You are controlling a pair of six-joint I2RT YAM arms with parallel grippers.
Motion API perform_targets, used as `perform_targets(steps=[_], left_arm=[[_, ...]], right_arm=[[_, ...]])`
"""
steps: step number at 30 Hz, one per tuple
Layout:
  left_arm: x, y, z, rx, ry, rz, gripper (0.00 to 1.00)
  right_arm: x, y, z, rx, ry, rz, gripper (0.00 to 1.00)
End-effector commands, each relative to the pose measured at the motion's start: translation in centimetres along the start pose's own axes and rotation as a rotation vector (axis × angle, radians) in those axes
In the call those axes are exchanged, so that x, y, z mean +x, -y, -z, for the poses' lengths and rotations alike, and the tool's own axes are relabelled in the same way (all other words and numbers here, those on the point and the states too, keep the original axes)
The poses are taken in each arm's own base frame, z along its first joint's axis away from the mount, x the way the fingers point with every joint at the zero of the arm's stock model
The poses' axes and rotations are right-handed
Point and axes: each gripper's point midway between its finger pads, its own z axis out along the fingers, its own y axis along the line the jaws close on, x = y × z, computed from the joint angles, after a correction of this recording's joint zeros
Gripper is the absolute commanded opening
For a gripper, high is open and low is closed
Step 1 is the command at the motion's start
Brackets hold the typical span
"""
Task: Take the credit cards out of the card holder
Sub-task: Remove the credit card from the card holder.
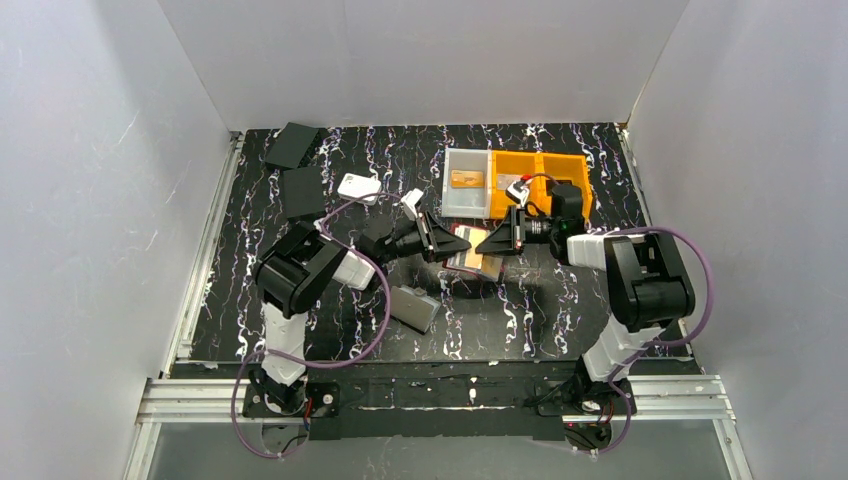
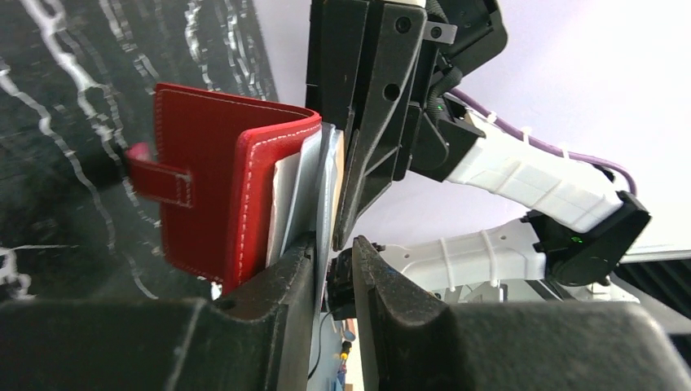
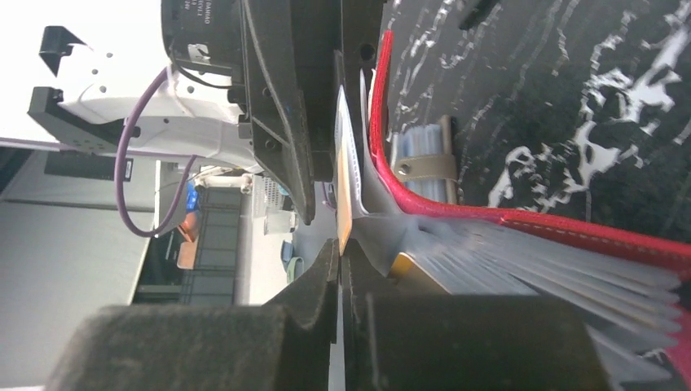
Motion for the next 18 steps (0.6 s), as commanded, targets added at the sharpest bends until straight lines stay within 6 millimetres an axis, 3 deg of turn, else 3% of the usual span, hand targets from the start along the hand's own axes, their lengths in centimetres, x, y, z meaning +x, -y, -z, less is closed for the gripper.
perform_targets(steps=[1, 8, 13, 18], left_arm=[[-1.0, -1.5, 0.0, -0.015, 0.015, 0.000, 0.23], [-1.2, -6.1, 1.6, -0.098, 0.038, 0.075, 0.18], [-1.3, -7.7, 2.2, -0.122, 0.039, 0.104, 0.07], [-1.2, -8.7, 2.2, -0.134, 0.027, 0.124, 0.07]], right_arm=[[-0.3, 1.1, -0.3, 0.006, -0.013, 0.037, 0.03], [0.5, 4.9, -0.5, 0.074, -0.027, -0.027, 0.02], [1.0, 6.8, -0.5, 0.099, -0.034, -0.080, 0.02], [1.2, 7.4, -0.4, 0.111, -0.035, -0.094, 0.02]])
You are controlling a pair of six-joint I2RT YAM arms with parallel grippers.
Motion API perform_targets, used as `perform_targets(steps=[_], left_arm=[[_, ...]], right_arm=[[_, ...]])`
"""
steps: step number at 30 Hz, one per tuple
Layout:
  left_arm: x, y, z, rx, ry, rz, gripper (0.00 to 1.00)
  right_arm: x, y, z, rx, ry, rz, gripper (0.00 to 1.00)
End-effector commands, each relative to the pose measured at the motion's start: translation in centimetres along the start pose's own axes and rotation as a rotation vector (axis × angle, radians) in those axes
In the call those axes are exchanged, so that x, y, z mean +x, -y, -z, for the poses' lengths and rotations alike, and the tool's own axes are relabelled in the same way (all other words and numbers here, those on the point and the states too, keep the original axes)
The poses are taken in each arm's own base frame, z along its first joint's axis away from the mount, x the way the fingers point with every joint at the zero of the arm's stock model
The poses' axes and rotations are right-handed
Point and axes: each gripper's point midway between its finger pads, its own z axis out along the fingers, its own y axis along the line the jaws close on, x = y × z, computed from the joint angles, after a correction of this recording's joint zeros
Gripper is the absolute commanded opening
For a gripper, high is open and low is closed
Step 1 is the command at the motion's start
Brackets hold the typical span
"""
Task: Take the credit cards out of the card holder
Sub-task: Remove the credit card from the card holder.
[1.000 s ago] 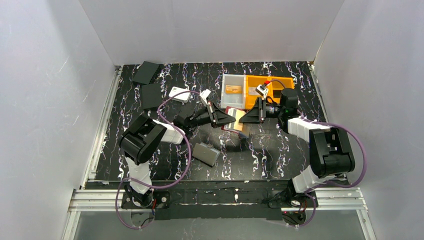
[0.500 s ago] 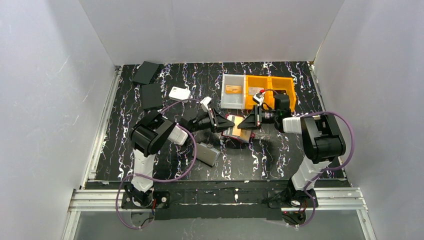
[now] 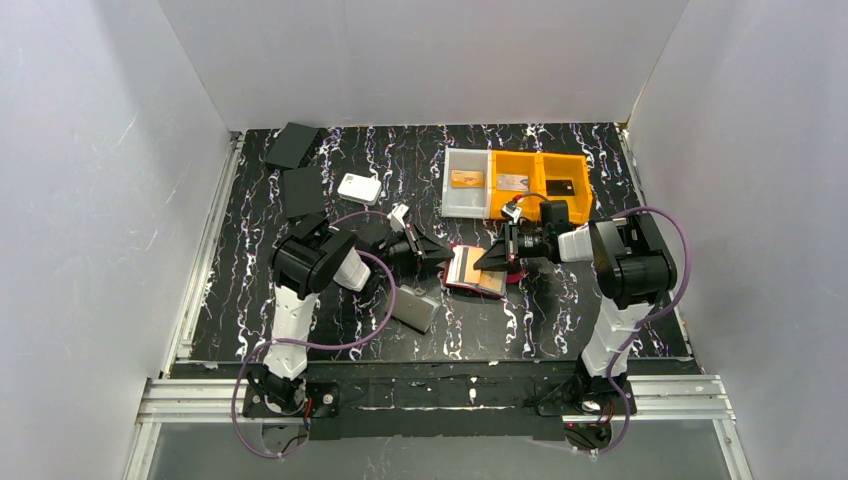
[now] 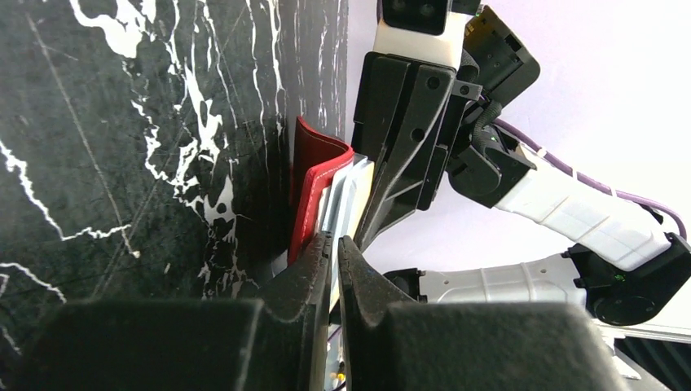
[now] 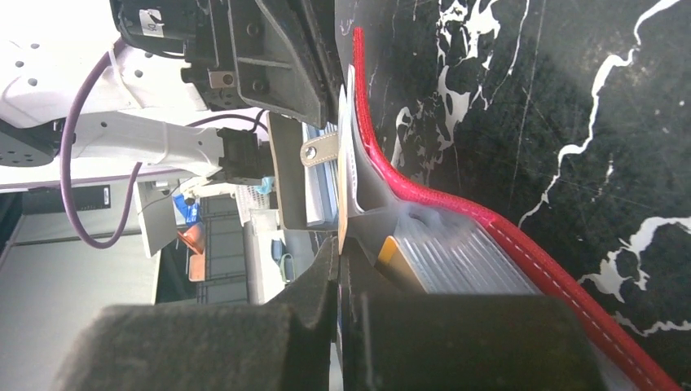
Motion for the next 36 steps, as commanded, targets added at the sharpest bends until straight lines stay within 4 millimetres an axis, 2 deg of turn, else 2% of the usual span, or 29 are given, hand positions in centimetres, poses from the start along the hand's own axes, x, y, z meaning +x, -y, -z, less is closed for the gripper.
perform_targets(steps=[1, 8, 11, 18, 21, 26, 36], left_arm=[[0.3, 0.2, 0.0, 0.020, -0.029, -0.014, 0.10], [0.4, -1.2, 0.3, -0.020, -0.021, 0.009, 0.20], [0.4, -1.7, 0.8, -0.044, -0.014, 0.003, 0.23], [-0.1, -1.3, 2.3, -0.061, -0.001, -0.037, 0.27], [0.0, -1.3, 2.5, -0.065, -0.012, -0.047, 0.36], [0.5, -1.2, 2.6, -0.057, -0.050, -0.049, 0.41], [2.4, 0.8, 1.3, 0.012, -0.187, -0.069, 0.42]], right_arm=[[-1.0, -0.5, 0.1, -0.016, 0.000, 0.057, 0.03], [-1.0, 0.6, 0.3, 0.007, 0.010, 0.031, 0.03], [-1.2, 0.2, 0.7, -0.012, 0.009, 0.040, 0.03], [-1.7, -1.0, 1.6, -0.034, 0.028, 0.090, 0.02], [-1.7, -1.1, 1.6, -0.037, 0.027, 0.089, 0.02], [-1.6, -1.2, 1.6, -0.045, 0.022, 0.088, 0.01], [-1.7, -2.5, 1.8, -0.079, 0.014, 0.106, 0.01]])
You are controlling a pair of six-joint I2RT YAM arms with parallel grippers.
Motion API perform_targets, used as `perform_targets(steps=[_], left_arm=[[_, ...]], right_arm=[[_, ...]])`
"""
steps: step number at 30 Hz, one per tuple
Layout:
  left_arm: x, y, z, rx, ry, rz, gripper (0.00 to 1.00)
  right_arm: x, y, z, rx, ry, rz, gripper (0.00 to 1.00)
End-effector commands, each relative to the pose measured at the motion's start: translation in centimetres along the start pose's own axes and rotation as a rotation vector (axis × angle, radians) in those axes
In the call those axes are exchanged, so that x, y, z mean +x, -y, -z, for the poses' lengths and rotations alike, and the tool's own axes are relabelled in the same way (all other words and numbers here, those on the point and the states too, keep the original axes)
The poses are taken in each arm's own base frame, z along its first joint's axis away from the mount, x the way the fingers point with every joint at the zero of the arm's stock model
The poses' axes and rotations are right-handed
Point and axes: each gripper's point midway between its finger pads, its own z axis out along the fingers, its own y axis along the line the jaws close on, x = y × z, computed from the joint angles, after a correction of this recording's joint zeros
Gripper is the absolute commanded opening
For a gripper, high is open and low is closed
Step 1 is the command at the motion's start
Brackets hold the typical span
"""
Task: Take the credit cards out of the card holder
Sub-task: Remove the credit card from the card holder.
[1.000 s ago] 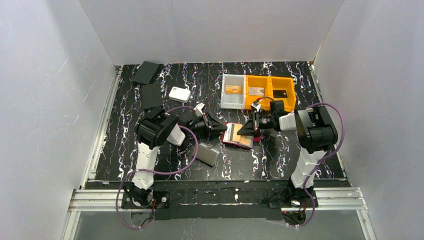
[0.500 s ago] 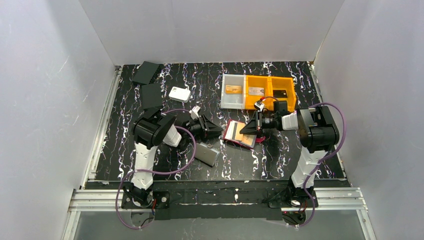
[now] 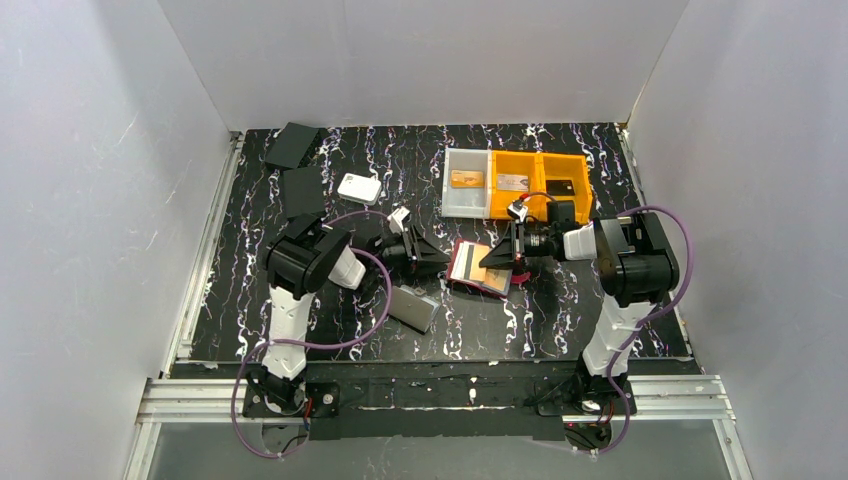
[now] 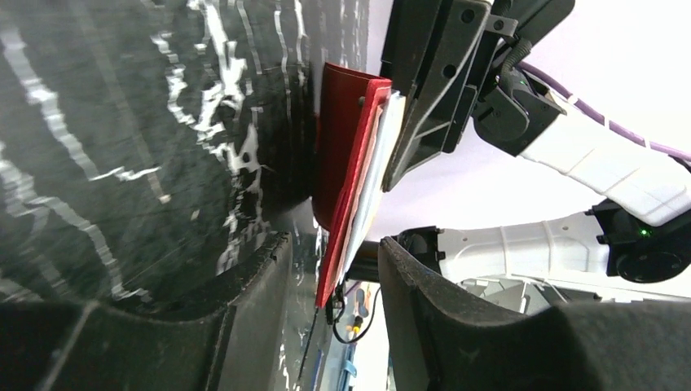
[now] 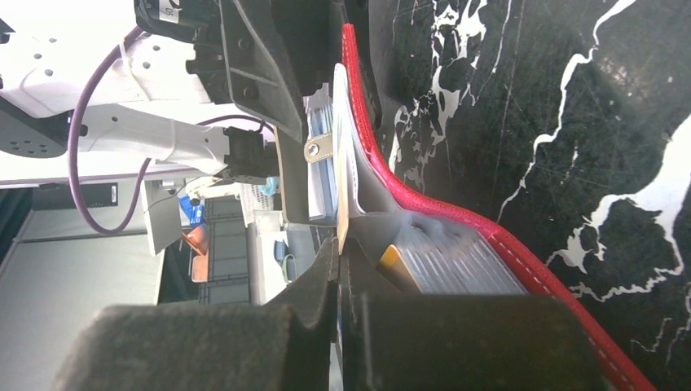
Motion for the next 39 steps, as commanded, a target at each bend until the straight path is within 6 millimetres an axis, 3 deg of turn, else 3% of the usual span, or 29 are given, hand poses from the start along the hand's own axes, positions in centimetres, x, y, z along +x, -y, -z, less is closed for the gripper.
perform_targets(steps=[1, 11, 17, 22, 31, 39], left_arm=[[1.2, 2.8, -0.8, 0.070, -0.091, -0.068, 0.42], [2.3, 3.8, -1.7, 0.103, -0.149, -0.059, 0.36], [2.3, 3.9, -1.9, 0.112, -0.163, -0.036, 0.11], [2.2, 3.9, -1.9, 0.115, -0.157, -0.030, 0.00], [0.3, 2.6, 0.3, 0.100, -0.050, 0.005, 0.00], [0.0, 2.7, 0.4, 0.105, -0.048, 0.003, 0.00]], right_arm=[[-1.3, -3.1, 0.5, -0.064, 0.000, 0.109, 0.01], [-1.2, -2.8, 0.4, -0.065, -0.006, 0.095, 0.01], [-1.1, -2.6, 0.3, -0.063, -0.007, 0.089, 0.01], [-1.1, -2.5, 0.3, -0.062, -0.008, 0.085, 0.01], [-1.2, -2.1, 0.5, -0.060, -0.001, 0.072, 0.02], [-1.2, -1.6, 0.5, -0.053, -0.001, 0.056, 0.02]])
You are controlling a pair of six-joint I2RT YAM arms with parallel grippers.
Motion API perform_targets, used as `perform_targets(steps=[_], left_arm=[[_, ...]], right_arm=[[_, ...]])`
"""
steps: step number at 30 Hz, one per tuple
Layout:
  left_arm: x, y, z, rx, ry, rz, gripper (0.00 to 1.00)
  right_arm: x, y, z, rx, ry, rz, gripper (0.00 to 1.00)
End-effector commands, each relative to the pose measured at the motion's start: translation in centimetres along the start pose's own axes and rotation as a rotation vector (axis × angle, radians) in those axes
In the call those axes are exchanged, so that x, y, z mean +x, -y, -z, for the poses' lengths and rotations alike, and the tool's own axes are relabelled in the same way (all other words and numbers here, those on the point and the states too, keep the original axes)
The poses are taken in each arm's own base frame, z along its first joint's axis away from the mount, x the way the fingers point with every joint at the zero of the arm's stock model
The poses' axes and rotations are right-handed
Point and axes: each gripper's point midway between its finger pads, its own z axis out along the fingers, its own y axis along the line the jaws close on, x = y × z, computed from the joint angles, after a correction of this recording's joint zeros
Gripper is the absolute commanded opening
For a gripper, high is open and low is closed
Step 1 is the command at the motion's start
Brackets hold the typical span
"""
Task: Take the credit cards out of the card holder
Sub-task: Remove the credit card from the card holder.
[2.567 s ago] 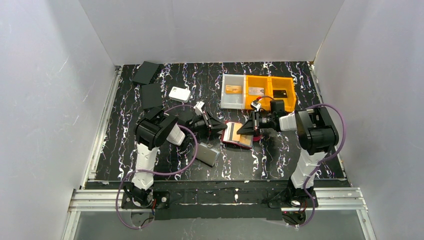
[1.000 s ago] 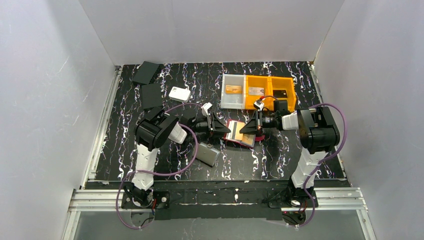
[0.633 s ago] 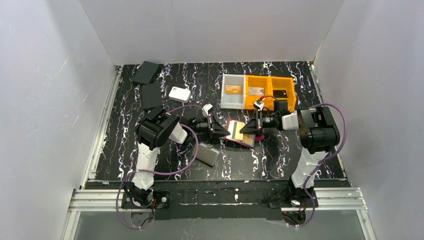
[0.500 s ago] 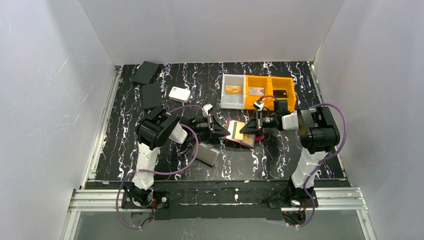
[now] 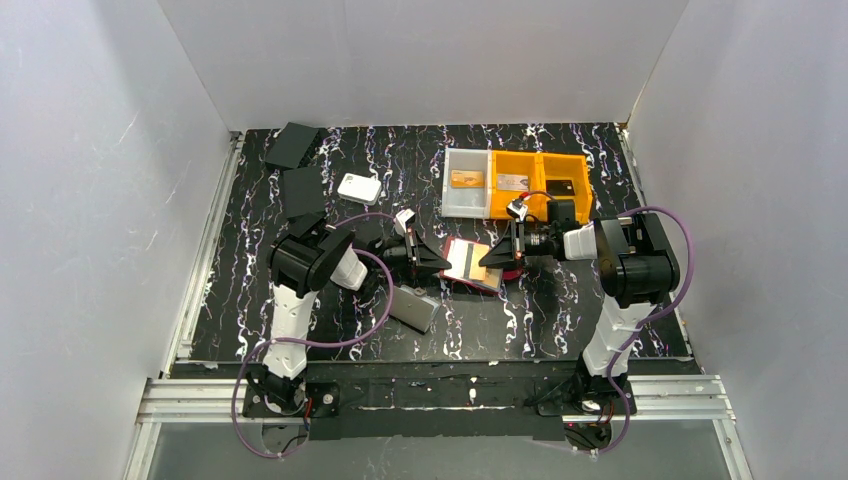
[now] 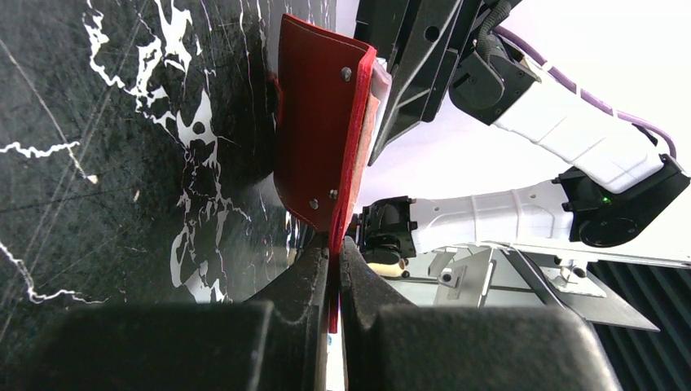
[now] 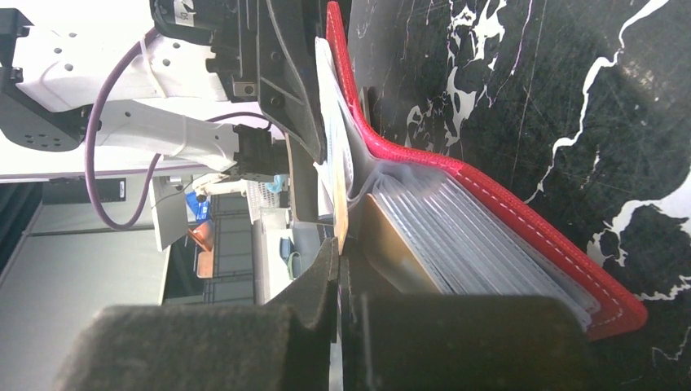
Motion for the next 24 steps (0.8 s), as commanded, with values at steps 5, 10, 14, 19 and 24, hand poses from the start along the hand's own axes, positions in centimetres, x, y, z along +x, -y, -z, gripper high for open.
perform_targets(steps=[5, 10, 14, 19, 24], left_arm=[[-1.4, 1.1, 0.7, 0.029, 0.045, -0.038, 0.00], [-1.5, 0.7, 1.2, 0.023, 0.056, -0.031, 0.00], [-1.4, 0.6, 1.2, 0.023, 0.050, -0.031, 0.00], [-1.4, 0.4, 1.3, 0.021, 0.049, -0.027, 0.00], [-1.3, 0.2, 1.3, 0.018, 0.047, -0.022, 0.00]], right_arm=[[-1.1, -0.3, 0.5, -0.025, 0.012, 0.035, 0.03], [-1.2, 0.4, 0.8, -0.020, 0.019, 0.012, 0.05], [-1.1, 0.6, 0.8, -0.020, 0.018, 0.006, 0.07], [-1.0, 0.8, 0.8, -0.020, 0.015, -0.001, 0.09], [-0.9, 1.0, 0.8, -0.023, 0.011, -0.011, 0.11]])
